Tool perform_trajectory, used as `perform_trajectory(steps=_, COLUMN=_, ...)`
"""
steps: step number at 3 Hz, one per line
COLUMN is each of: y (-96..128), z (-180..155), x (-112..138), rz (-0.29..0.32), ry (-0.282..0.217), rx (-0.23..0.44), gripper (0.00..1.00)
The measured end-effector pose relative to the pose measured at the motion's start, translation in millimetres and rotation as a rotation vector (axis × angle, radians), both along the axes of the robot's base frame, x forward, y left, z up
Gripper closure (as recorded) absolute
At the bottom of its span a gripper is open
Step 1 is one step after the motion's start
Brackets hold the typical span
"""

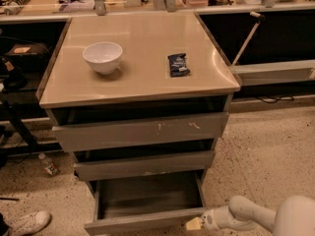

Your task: Close bottom drawer

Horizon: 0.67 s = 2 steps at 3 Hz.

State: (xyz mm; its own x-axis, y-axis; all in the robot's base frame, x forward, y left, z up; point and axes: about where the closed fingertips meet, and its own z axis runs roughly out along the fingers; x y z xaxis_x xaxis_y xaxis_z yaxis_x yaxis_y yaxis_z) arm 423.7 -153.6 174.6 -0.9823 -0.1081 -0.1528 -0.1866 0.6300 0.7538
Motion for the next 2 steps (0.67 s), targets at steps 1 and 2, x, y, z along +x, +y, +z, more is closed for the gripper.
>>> perform_trajectory(steps=1, y=7.9, z=-3.1, x=23.9, rz=-0.050, ry=-0.045, rx=0.006, gripper=1.00)
perform_trajectory(steps=2, y=9.1, z=-1.0, x=36.0, rz=-0.069, ry=-0.068, rx=-0.002, gripper=1.00)
